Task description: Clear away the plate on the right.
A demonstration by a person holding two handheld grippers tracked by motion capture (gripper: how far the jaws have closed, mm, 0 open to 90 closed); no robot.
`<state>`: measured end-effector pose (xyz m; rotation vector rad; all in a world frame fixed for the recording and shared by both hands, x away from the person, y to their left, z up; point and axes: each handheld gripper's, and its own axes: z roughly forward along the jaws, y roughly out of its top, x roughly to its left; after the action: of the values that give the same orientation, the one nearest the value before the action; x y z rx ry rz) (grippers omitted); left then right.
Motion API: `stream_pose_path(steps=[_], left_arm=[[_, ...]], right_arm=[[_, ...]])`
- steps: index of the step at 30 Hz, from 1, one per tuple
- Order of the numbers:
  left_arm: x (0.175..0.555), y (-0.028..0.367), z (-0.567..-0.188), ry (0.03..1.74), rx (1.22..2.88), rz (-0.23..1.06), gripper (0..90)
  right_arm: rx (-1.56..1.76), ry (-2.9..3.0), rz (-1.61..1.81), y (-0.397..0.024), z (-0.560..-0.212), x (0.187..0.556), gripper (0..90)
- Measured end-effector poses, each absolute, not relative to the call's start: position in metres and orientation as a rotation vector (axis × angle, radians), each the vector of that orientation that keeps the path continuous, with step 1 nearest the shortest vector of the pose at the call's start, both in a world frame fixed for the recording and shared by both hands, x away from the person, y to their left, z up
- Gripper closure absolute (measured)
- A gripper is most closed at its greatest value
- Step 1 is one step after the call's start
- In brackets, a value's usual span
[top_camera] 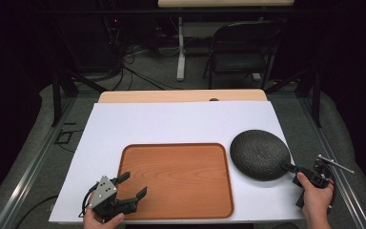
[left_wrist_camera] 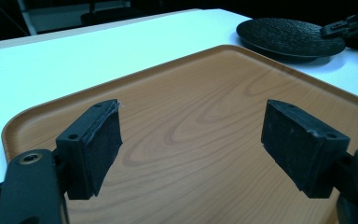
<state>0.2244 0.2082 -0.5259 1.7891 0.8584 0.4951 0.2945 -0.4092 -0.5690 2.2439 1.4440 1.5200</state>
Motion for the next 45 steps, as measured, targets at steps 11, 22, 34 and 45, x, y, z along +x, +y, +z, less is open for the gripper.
stream_pose_path(steps=[11, 22, 34, 45], left_arm=[[0.224, 0.209, -0.526, 0.859, 1.792, 0.492, 19.9], [0.225, 0.208, -0.526, 0.862, 1.791, 0.497, 19.9], [0.225, 0.209, -0.526, 0.863, 1.79, 0.494, 19.9], [0.225, 0.209, -0.527, 0.875, 1.789, 0.495, 19.9]], right_arm=[[2.181, 1.469, 1.513, -0.404, -0.555, 0.291, 78.1], [2.13, 1.495, 1.459, -0.396, -0.544, 0.29, 78.2], [2.165, 1.566, 1.419, -0.4, -0.529, 0.306, 81.1], [2.227, 1.635, 1.419, -0.407, -0.516, 0.328, 85.0]])
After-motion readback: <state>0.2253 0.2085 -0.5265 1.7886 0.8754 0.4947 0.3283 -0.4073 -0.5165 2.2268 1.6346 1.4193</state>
